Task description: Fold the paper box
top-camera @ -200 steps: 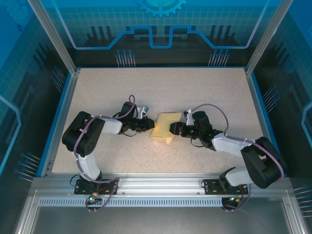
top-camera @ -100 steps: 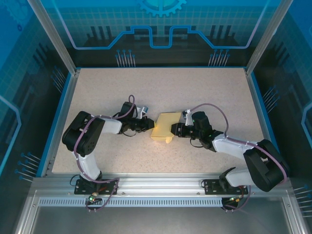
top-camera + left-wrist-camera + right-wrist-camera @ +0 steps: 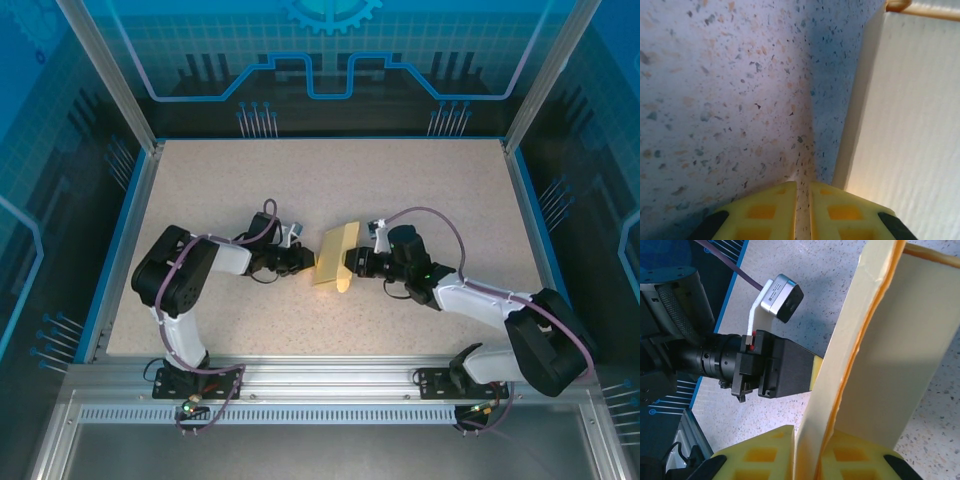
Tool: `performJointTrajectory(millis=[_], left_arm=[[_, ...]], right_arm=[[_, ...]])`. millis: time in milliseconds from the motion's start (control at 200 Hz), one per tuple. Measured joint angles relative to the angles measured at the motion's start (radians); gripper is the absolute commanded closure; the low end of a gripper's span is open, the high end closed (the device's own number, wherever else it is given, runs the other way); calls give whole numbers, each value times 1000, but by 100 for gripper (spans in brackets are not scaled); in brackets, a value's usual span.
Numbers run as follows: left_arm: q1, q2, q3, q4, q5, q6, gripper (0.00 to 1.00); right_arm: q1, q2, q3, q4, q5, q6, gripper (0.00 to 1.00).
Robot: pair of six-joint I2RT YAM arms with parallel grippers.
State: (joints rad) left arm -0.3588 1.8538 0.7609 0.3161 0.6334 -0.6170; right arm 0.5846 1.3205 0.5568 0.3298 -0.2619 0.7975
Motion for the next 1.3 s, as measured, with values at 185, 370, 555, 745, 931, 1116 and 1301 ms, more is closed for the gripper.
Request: performJointTrajectory(millis=[185, 370, 555, 745, 931, 1116, 1301], left_arm=[[0, 0, 0, 2, 1, -13, 83], [-1, 0, 0, 2, 2, -13, 82], [-2, 0, 8, -10, 4, -12, 79], [-4, 0, 23, -35, 7, -7, 71], [-8, -16, 35, -73, -9, 13, 61], [-10, -79, 35, -153, -100, 57, 45], [-5, -259, -36, -213, -244, 97, 31]], right_arm=[[16, 32, 27, 0, 20, 18, 80], [29, 72, 52, 4, 36, 45, 81], [62, 94, 90, -21, 87, 60, 82], [90, 123, 130, -51, 139, 64, 83], [98, 141, 151, -56, 157, 67, 83], [102, 156, 172, -68, 177, 66, 83], [105, 170, 187, -69, 183, 66, 83]])
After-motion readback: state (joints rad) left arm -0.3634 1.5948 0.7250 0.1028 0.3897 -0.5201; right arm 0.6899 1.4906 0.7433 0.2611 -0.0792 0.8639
